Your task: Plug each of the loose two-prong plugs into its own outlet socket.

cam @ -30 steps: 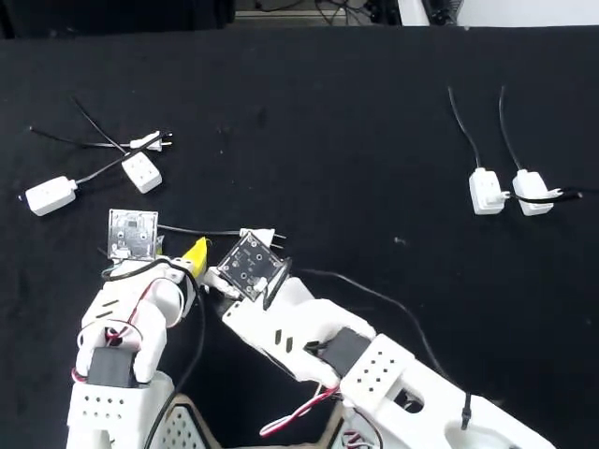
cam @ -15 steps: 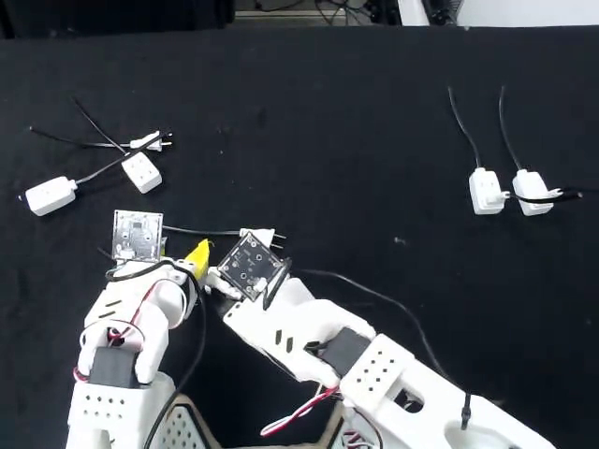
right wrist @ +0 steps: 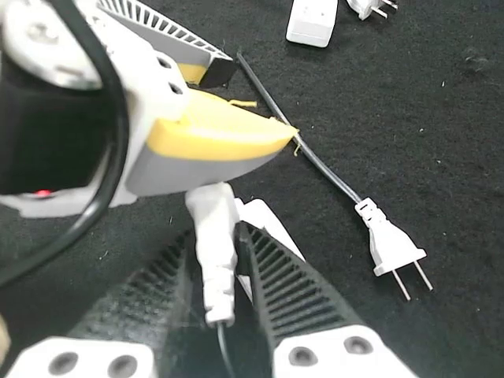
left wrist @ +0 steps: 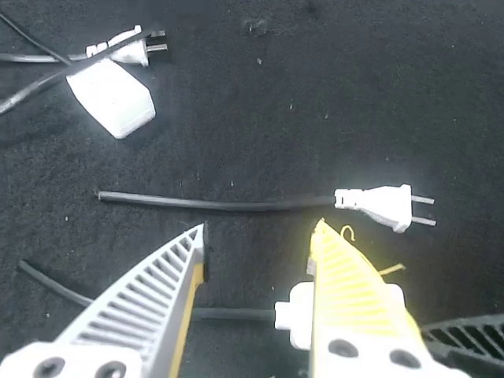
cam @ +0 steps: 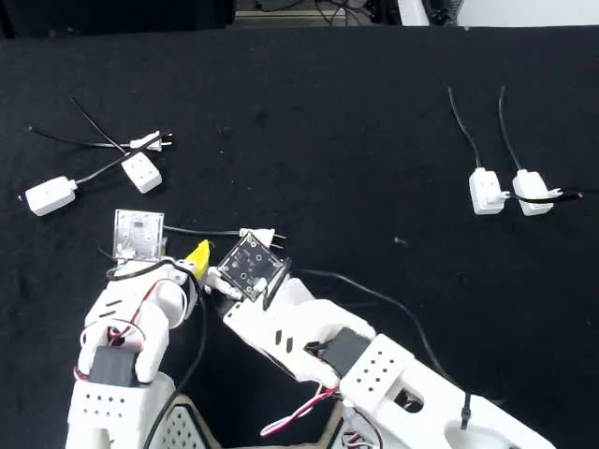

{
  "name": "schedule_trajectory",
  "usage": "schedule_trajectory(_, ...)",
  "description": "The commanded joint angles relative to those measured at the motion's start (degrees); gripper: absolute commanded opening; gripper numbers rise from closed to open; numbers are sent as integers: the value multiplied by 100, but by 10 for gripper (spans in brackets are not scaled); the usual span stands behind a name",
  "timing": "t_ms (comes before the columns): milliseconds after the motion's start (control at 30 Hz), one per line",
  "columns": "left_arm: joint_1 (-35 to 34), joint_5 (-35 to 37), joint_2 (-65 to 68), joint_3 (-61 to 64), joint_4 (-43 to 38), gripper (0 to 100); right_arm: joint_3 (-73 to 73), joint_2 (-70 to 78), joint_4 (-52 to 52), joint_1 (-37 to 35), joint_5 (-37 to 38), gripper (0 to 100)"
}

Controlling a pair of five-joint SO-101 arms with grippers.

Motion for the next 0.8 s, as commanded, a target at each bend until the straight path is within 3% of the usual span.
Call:
schedule_trajectory(0, 215, -123, 844, -321, 53, 223, -242, -382, -44, 123, -26, 11)
schedule_trajectory(300, 224, -114, 2409, -646, -642, 223, -233, -374, -44, 132, -62, 11)
schedule_trajectory(767, 198, -79, 2541, -804, -642, 223, -207, -374, -35, 290, -26, 11)
